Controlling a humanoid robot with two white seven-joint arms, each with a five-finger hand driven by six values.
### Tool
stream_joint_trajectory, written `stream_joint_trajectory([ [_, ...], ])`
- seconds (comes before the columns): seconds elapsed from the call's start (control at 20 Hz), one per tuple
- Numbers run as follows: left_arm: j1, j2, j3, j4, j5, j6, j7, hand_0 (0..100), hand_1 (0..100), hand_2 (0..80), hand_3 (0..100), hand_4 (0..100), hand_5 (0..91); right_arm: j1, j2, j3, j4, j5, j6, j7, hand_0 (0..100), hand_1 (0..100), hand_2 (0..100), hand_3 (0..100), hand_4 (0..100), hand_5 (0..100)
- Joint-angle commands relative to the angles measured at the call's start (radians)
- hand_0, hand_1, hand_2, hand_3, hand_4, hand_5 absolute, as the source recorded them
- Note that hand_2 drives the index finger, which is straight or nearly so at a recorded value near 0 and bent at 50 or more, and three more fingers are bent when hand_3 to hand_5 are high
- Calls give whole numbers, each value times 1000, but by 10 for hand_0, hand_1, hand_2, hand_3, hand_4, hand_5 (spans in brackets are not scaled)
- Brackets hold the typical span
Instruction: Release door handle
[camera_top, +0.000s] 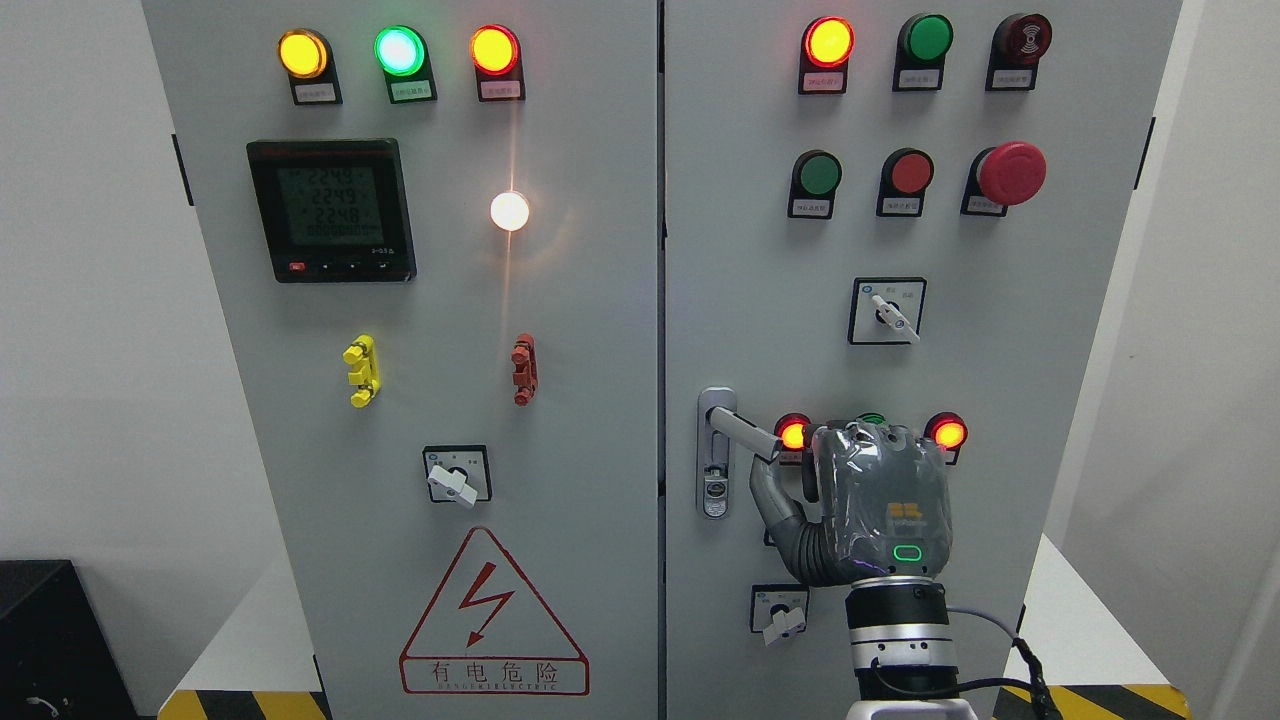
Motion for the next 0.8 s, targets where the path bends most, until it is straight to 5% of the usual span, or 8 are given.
stream_joint_trajectory([
  [0.0,-26,0,0,29,1,0,0,120,556,0,0,0,0,-1,0,-3,-4,-3,-2,0,599,346,925,1000,991,1000],
  [0.75,-26,0,0,29,0,0,0,120,556,0,0,0,0,-1,0,-3,-4,-3,-2,0,603,325,917,1000,985,1000],
])
